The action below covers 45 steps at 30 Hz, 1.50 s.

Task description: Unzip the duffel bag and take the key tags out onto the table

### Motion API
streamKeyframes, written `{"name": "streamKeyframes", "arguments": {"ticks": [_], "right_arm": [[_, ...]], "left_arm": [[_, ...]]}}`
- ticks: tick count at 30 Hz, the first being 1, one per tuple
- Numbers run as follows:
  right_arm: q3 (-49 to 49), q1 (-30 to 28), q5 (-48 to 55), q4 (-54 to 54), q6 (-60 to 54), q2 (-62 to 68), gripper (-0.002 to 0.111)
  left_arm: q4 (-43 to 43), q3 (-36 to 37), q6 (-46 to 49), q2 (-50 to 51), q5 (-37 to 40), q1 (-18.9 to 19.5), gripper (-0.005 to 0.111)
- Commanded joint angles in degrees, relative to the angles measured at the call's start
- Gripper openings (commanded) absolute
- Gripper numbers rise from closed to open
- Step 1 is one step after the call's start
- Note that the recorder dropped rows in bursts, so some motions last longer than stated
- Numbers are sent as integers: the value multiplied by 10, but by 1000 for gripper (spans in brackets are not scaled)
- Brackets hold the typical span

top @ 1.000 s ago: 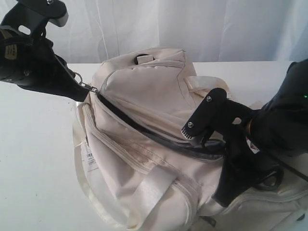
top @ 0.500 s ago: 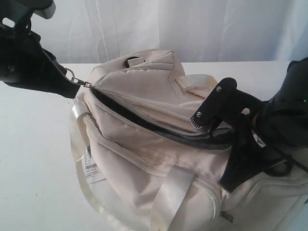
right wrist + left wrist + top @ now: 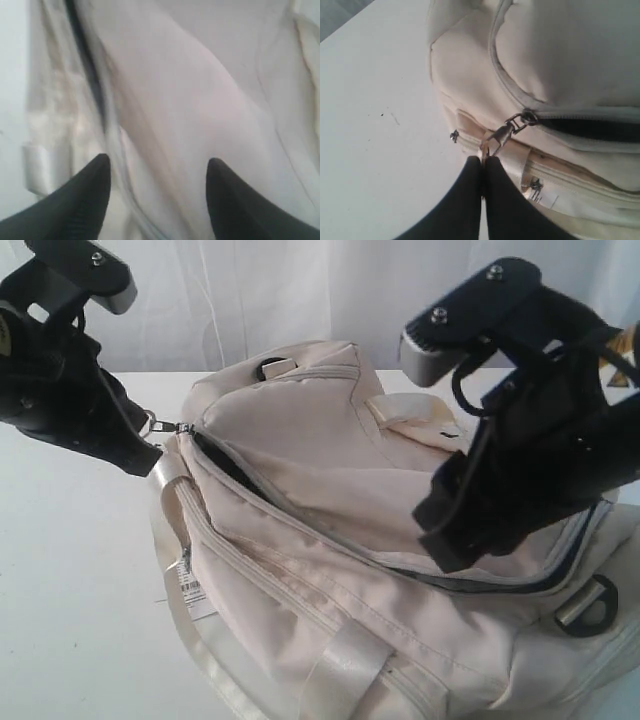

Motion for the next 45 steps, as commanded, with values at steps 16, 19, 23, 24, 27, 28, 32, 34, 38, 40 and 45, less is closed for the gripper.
{"name": "streamKeyframes", "arguments": {"ticks": [16, 19, 23, 24, 27, 28, 32, 34, 38, 40, 45], "right_arm": [[-1, 83, -372, 253, -256, 184, 59], [-1, 83, -408, 253, -256, 206, 59], [-1, 83, -433, 253, -256, 236, 58], [-1, 83, -434, 253, -256, 241, 57], [-1, 83, -434, 253, -256, 252, 47], [-1, 83, -432, 253, -252, 252, 42], [-1, 83, -403, 255, -215, 249, 13], [-1, 83, -383, 255, -207, 248, 0], [-1, 83, -337, 259, -205, 247, 0], [-1, 83, -316, 266, -205, 247, 0], [-1, 83, -278, 296, -179, 241, 0]], "left_arm": [[-77, -37, 83, -10, 25, 1, 0], [-82, -36, 83, -10, 27, 1, 0], [-83, -36, 83, -10, 26, 1, 0], [-83, -36, 83, -10, 26, 1, 0], [-83, -36, 85, -10, 26, 1, 0], [-83, -36, 84, -10, 27, 1, 0], [-82, -36, 86, -10, 25, 1, 0], [-79, -36, 90, -10, 19, 1, 0], [-79, -36, 99, -9, 1, 2, 0], [-70, -36, 99, -3, -26, 2, 0], [-53, -36, 99, 24, -63, 2, 0]]}}
